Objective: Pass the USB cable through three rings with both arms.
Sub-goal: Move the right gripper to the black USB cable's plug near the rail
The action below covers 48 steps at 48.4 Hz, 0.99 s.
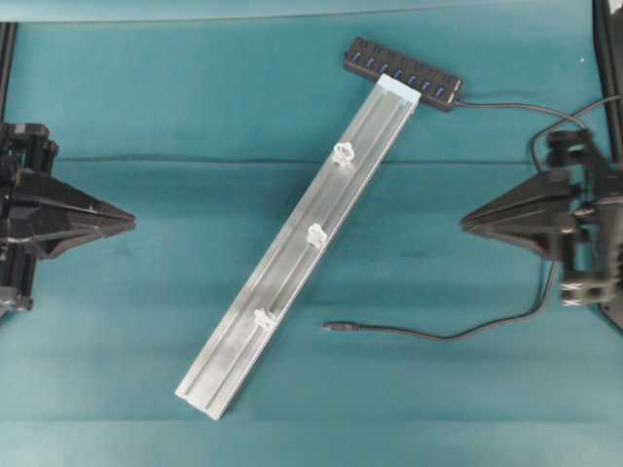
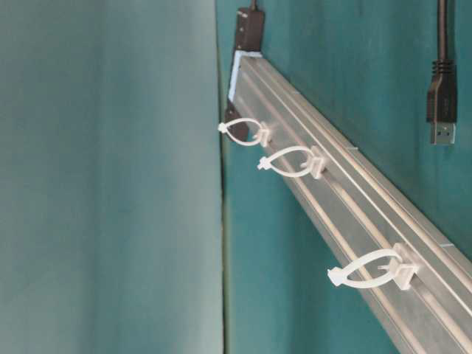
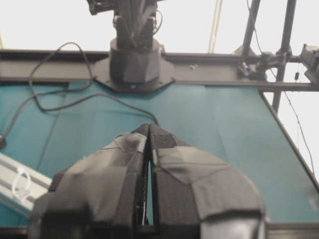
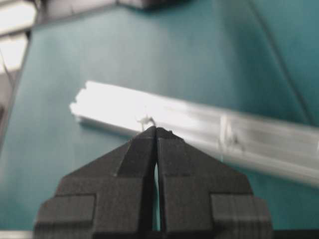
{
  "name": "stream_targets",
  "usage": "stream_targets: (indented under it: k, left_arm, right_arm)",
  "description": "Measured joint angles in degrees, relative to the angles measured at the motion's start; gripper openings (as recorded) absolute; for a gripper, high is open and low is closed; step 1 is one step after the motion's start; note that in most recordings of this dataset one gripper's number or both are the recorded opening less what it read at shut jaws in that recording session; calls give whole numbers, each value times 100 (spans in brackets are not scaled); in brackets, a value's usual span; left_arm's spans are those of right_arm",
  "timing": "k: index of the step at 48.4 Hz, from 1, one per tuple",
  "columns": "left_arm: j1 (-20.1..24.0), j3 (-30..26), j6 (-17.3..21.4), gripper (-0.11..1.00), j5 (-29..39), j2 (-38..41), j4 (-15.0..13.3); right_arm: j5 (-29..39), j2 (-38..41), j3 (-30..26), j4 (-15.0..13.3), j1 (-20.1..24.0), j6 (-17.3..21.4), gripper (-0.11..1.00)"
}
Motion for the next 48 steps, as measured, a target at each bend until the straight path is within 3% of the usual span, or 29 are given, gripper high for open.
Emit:
stream_targets:
  k: [17, 28, 34, 45, 48]
  left_arm:
    - [0, -62, 26, -1, 0, 9, 0]
    - [0, -123, 26, -1, 0, 53, 9]
    - [0, -123, 35, -1, 0, 53, 0]
    - [9, -123, 35, -1, 0, 53, 9]
    - [0, -123, 35, -1, 0, 53, 0]
  right_arm:
    - [1459, 1793, -1230, 0, 79, 62, 1]
    - [2883, 3076, -2338, 0, 167, 26, 3]
    - [3472, 3656, -2848, -44, 272, -176, 20]
    - [3691, 4245, -3234, -308, 439, -360, 81]
    - [3691, 4324, -3252, -404, 448, -360, 86]
